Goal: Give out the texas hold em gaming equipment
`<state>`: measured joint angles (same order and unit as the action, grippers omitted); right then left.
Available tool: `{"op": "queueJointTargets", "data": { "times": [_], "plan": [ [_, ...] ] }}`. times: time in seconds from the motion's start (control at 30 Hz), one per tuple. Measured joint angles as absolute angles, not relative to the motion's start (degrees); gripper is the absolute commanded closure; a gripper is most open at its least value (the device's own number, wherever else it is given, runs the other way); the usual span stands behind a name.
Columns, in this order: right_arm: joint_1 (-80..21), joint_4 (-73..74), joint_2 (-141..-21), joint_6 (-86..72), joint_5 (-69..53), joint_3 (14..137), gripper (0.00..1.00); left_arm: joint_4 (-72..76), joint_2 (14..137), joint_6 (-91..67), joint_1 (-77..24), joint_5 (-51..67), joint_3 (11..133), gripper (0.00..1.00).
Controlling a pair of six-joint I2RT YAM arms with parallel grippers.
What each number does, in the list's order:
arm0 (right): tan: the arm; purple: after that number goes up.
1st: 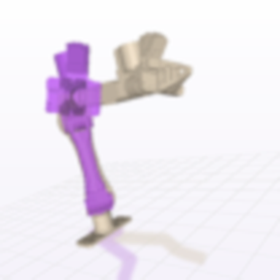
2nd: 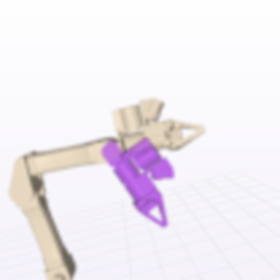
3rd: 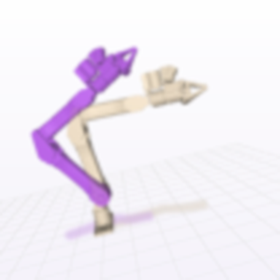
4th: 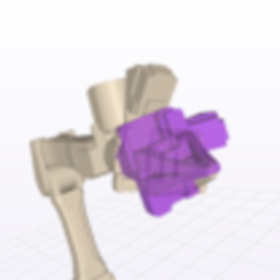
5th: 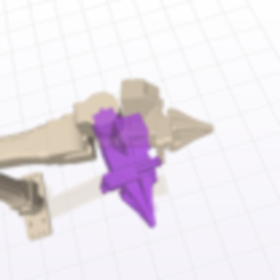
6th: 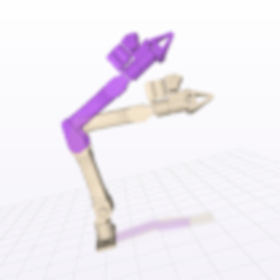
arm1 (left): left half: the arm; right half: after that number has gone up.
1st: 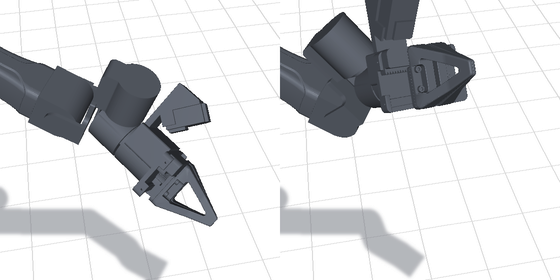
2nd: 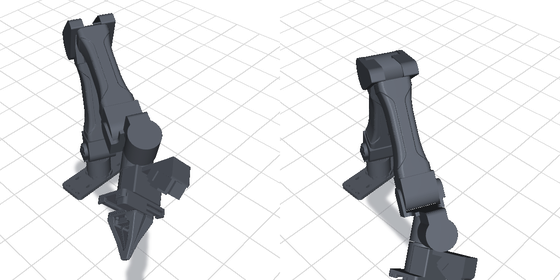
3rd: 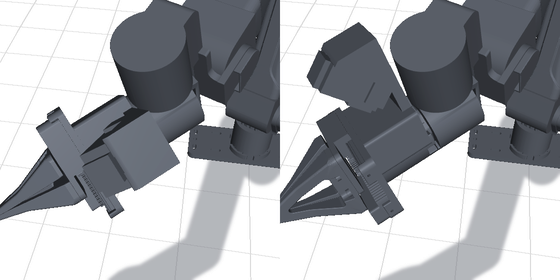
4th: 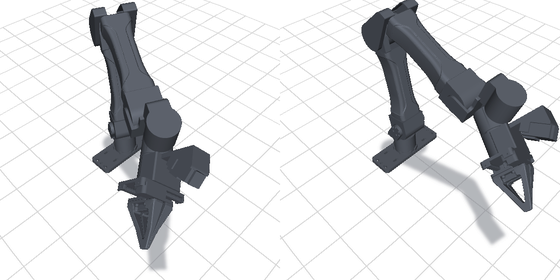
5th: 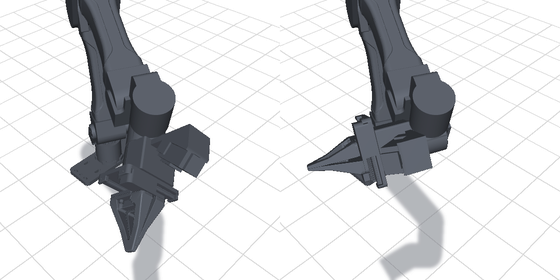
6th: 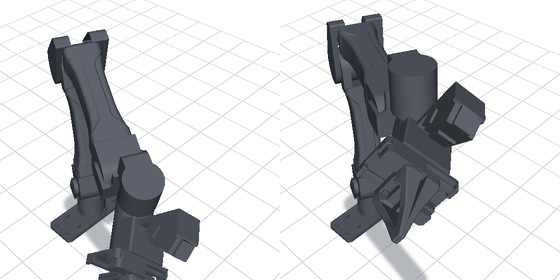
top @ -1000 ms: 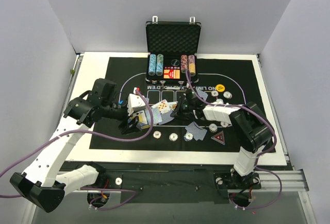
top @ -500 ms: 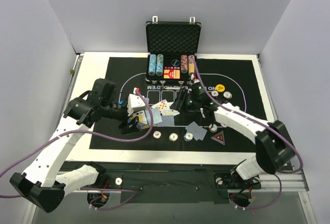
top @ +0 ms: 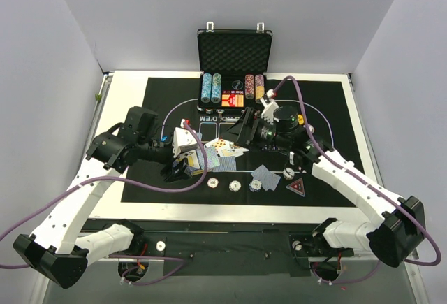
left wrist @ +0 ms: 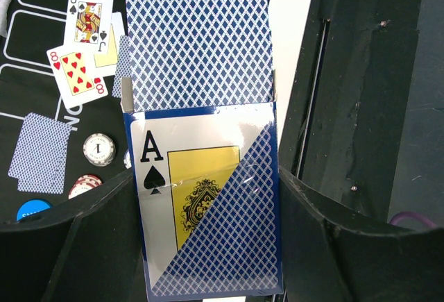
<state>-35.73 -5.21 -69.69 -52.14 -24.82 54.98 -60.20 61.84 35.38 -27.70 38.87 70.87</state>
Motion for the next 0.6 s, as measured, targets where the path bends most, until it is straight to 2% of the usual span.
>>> {"op": "queueJointTargets", "data": {
  "times": [0.4, 0.5, 0.6],
  "plan": [
    [-42.13, -6.98, -70.91, -50.7, -34.33, 55.88, 0.24, -60.14, 62.22, 34.92, -27.7, 38.85, 70.87, 0.96],
    [-43.38, -6.28, -71.72, -49.5, -35.03, 56.31, 0.27, -60.14, 62.33, 34.83, -27.7, 38.85, 70.87, 0.95],
    [-44.03, -5.54, -71.96, -48.9, -35.42, 56.36, 0.33, -60.12, 62.33, 34.68, -27.7, 38.85, 70.87, 0.95]
  ]
}}
